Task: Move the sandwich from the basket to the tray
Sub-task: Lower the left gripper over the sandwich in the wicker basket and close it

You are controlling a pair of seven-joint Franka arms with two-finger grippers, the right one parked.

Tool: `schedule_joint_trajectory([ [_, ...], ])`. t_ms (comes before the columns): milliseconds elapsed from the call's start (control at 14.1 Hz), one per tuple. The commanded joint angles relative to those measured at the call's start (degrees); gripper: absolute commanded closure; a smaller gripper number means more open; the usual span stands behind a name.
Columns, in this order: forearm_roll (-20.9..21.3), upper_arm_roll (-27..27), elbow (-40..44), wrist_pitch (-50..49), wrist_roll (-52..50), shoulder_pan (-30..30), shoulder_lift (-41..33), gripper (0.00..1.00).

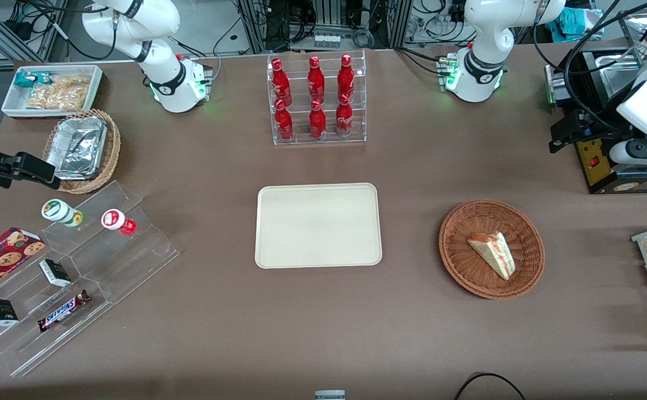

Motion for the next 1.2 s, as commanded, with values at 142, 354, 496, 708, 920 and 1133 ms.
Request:
schedule_joint_trajectory([
  [142,-0.82,-0.12,0.92,-0.54,1.32,0.48,0.21,0.00],
  [354,-0.82,0.05,0.57,-0.45,0.44,0.48,0.47,0.00],
  [496,-0.30,0.05,-0.04,-0.27,-1.74,0.48,2.04,0.00],
  [708,2.49,-0.03,-0.57,0.25,-11.03,-0.31,10.28,0.00],
  [920,6.65,-0.39,-1.89,7.60,-26.66,-2.42,18.29,0.00],
  [1133,6.82,-0.39,-1.81,17.19,-37.69,-2.51,25.85,0.00],
])
